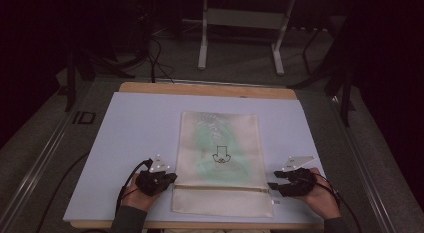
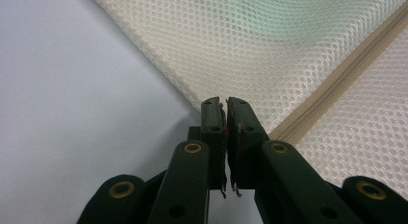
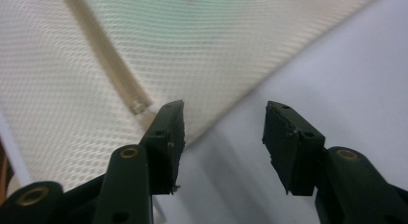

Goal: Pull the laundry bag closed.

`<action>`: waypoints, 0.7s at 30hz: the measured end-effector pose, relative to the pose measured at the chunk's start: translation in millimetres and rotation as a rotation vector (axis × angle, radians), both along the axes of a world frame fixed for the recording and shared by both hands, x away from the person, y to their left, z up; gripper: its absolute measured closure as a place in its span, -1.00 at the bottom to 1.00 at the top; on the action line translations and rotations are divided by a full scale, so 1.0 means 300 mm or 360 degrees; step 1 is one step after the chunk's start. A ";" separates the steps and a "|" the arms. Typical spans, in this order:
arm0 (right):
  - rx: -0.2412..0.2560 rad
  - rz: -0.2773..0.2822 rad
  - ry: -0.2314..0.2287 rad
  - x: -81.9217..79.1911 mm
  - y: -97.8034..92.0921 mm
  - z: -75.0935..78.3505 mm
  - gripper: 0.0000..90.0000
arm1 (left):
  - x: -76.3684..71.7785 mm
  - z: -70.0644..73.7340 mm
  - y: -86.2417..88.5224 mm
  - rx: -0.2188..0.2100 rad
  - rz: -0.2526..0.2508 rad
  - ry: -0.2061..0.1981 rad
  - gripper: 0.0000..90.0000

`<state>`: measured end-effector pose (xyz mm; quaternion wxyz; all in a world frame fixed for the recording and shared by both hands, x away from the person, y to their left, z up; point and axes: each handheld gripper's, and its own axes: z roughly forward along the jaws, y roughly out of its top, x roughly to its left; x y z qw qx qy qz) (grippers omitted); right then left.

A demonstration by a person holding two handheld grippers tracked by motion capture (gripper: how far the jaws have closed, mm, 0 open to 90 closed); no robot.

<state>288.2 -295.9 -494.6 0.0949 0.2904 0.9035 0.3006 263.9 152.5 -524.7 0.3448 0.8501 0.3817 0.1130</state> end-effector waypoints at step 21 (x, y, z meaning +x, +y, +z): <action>0.0051 -0.0194 -0.0049 0.031 -0.066 -0.046 0.04 | 0.014 -0.004 0.065 0.0031 0.0198 -0.0050 0.86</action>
